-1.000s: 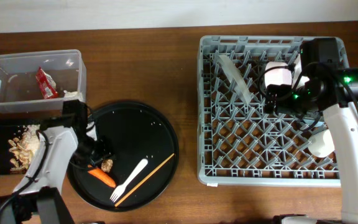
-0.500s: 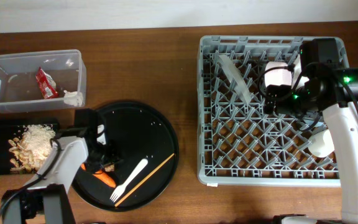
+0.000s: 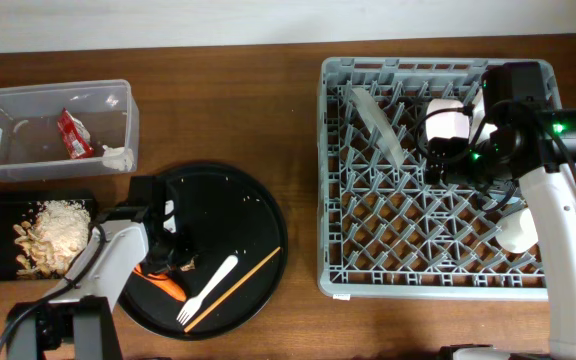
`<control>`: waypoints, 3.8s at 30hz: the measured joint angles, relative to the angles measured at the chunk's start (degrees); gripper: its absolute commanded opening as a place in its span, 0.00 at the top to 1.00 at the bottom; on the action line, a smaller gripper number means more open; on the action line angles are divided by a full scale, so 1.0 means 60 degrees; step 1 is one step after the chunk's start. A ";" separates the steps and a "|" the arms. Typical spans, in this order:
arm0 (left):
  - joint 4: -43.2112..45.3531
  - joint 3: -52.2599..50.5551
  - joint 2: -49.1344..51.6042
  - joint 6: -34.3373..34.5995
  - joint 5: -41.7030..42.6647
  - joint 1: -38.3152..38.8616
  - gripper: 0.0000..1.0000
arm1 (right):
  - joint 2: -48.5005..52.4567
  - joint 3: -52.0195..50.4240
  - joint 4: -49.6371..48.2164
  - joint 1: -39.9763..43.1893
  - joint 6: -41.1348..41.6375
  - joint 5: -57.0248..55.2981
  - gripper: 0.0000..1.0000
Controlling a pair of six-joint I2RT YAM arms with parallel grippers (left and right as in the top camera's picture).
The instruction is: Sort waste into correct bins and load items into the dishwasher rack
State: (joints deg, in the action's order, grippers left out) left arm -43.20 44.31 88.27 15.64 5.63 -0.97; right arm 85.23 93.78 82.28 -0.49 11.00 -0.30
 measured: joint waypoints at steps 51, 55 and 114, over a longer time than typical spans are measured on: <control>-0.1122 0.0550 0.0146 0.1260 0.0419 -0.2401 0.24 | 0.0018 -0.0015 0.0280 0.0000 -0.0197 -0.0007 0.01; 0.0157 -0.0149 0.0033 0.1351 0.0270 -0.2401 0.64 | 0.0018 -0.0015 0.0284 0.0000 -0.0200 -0.0007 0.01; -0.4233 0.5584 0.0539 0.0095 -0.0266 -0.3501 0.16 | 0.0342 -0.0066 0.0244 -0.3581 -0.3621 0.3432 0.01</control>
State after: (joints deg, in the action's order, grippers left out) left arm -68.60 77.82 91.50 16.21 4.03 -21.98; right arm 87.29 93.38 83.74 -21.98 -10.72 20.29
